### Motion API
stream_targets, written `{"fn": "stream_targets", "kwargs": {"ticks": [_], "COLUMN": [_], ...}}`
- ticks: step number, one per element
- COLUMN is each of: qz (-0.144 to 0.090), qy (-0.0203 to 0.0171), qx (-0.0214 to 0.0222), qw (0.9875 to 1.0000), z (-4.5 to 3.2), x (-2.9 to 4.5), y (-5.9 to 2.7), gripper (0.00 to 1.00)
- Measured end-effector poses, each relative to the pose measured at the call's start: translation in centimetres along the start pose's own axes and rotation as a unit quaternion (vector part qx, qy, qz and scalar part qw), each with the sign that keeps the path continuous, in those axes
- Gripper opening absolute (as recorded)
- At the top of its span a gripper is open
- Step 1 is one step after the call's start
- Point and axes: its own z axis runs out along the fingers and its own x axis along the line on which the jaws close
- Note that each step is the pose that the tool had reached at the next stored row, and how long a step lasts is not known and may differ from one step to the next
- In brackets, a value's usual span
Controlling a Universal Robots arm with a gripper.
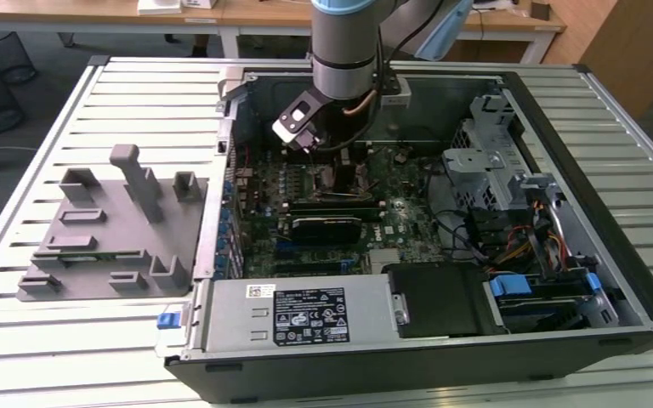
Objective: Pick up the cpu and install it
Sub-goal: 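Place the cpu into insertion slot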
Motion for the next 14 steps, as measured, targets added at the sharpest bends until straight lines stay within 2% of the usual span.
{"fn": "stream_targets", "kwargs": {"ticks": [2,4,6,7,14], "qz": [0.0,0.0,0.0,0.0,0.0], "qy": [-0.0036,-0.0057,-0.0061,-0.0059,-0.0058], "qx": [0.0,0.0002,0.0002,0.0001,0.0001], "qw": [1.0,1.0,1.0,1.0,1.0], "z": [-0.01,-0.02,-0.08,-0.14,-0.42], "x": [-0.01,-0.01,-0.02,-0.01,-0.02], "y": [0.0,0.01,0.01,0.01,0.17], "gripper": [0.61,0.61,0.6,0.54,0.53]}}
